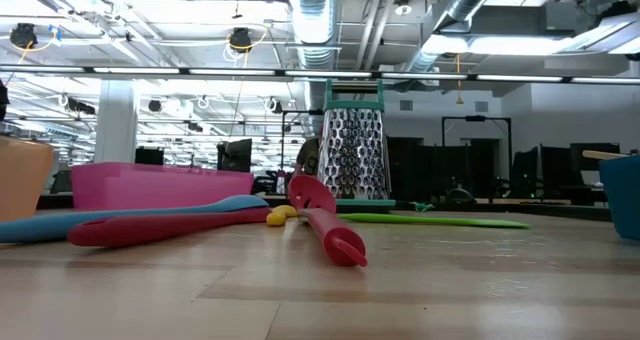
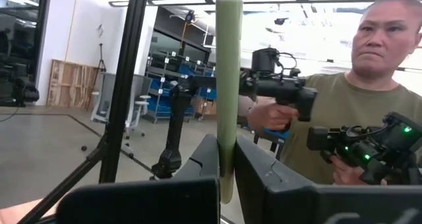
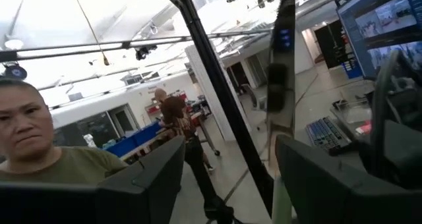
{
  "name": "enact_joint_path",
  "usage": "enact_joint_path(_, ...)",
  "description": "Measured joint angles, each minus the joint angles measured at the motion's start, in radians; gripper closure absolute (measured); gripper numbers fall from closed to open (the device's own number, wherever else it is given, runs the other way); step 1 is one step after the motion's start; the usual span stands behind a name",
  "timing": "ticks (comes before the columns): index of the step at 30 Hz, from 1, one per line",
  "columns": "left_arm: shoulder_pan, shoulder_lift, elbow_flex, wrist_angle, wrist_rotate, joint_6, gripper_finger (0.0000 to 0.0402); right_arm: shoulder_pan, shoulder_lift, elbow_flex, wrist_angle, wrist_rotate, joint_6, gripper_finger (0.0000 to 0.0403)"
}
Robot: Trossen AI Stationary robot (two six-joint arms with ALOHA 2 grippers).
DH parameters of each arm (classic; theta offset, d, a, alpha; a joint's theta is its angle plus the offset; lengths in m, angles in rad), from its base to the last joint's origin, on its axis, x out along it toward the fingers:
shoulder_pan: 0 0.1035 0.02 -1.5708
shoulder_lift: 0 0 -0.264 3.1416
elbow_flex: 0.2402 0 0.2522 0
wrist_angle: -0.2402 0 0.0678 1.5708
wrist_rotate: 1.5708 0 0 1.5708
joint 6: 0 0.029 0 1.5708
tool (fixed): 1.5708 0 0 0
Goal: Pick & Place Kitchen Items
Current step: Put the green table knife into the orange bin
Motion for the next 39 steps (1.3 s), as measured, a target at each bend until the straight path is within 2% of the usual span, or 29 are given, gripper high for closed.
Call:
enact_joint_path(4,0.001,-0.051,0.000,-0.111,-0.002,0.001,0.0400,0.000,-0.053,0.000,-0.121,0.026,-0.023,0.0181)
enact_joint_path(8,0.010,-0.136,0.001,-0.448,-0.047,0.058,0.0400,0.011,-0.105,0.000,-0.252,0.049,-0.041,0.0191)
enact_joint_path(13,0.008,-0.271,0.001,-0.927,-0.268,0.163,0.0400,0.051,-0.146,0.000,-0.389,0.110,-0.073,0.0205)
enact_joint_path(17,-0.017,-0.369,0.000,-1.185,-0.472,0.151,0.0400,0.083,-0.156,0.000,-0.470,0.124,-0.077,0.0216)
enact_joint_path(23,-0.120,-0.489,0.000,-1.442,-0.754,0.018,0.0400,0.111,-0.155,0.000,-0.602,0.159,-0.077,0.0232)
enact_joint_path(29,-0.268,-0.551,0.000,-1.657,-0.949,-0.223,0.0400,0.132,-0.133,0.000,-0.739,0.211,-0.122,0.0248)
enact_joint_path(33,-0.344,-0.556,-0.005,-1.784,-1.018,-0.365,0.0400,0.144,-0.125,0.000,-0.753,0.212,-0.137,0.0259)
enact_joint_path(39,-0.468,-0.558,-0.096,-1.806,-1.023,-0.577,0.0400,0.160,-0.107,0.000,-0.790,0.271,-0.137,0.0275)
